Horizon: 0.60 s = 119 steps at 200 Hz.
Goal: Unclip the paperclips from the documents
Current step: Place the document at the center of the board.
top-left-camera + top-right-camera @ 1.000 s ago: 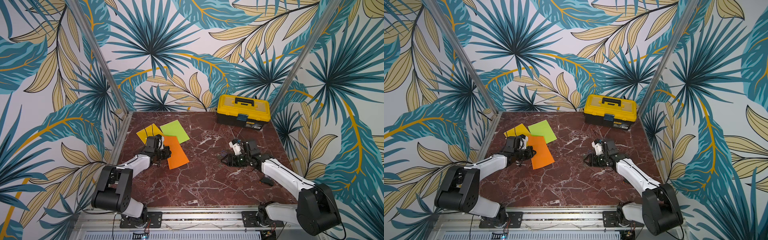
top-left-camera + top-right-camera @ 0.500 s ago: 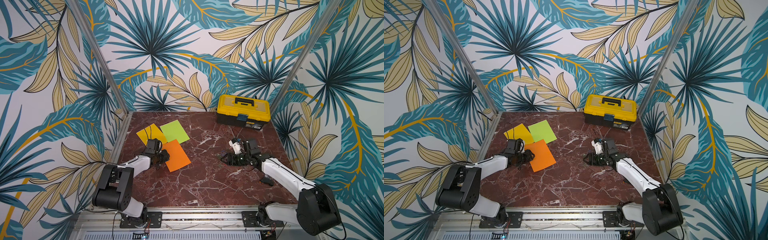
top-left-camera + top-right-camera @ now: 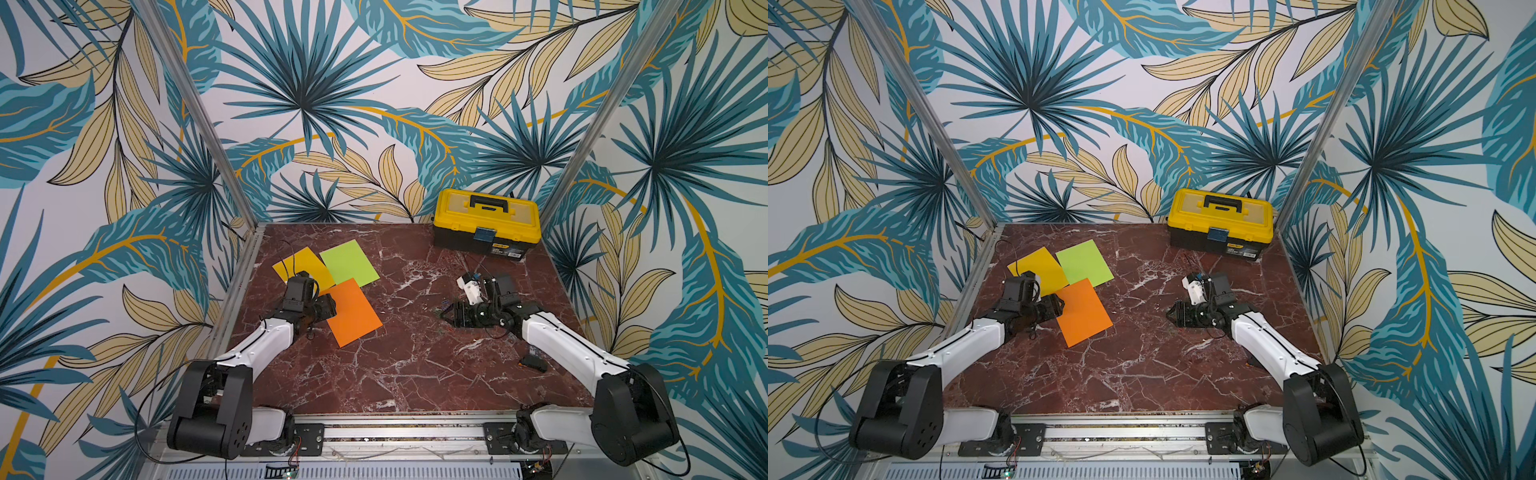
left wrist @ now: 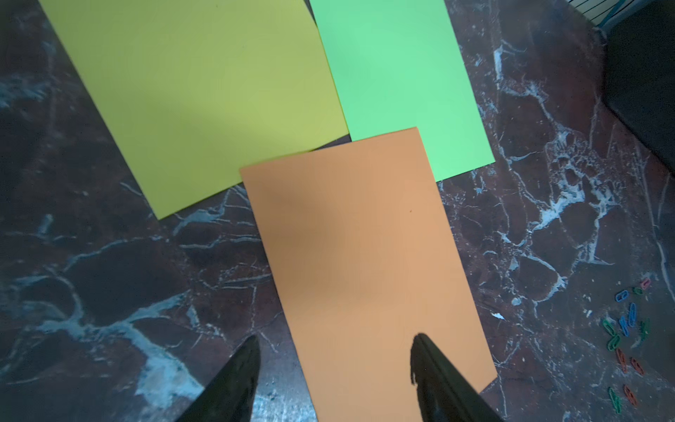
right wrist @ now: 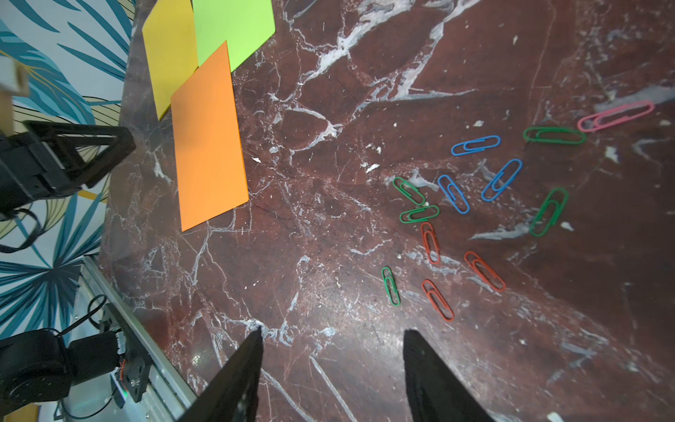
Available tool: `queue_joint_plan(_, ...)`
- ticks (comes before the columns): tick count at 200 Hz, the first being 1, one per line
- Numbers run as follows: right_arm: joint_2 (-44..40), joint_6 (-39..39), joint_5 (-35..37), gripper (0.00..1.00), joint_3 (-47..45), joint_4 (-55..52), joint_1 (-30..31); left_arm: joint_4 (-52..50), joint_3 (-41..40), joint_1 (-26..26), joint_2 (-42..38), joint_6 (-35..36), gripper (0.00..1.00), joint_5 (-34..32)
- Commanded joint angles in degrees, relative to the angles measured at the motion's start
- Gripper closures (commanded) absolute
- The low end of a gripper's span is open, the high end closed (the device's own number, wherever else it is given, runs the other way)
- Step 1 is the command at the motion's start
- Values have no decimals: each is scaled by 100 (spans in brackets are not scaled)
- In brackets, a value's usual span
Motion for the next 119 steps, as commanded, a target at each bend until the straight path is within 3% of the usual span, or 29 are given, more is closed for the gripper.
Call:
queue_joint_plan(1, 109, -243, 378, 36, 115, -46, -26, 38, -47, 21, -347, 380, 31, -163)
queue_joint_plan(44, 53, -450, 1070, 27, 105, 387, -31, 471, -79, 21, -755, 1121, 28, -49)
queue_joint_plan(119, -138, -851, 1995, 10, 107, 1020, -337, 1407, -459, 30, -1185, 1771, 19, -581)
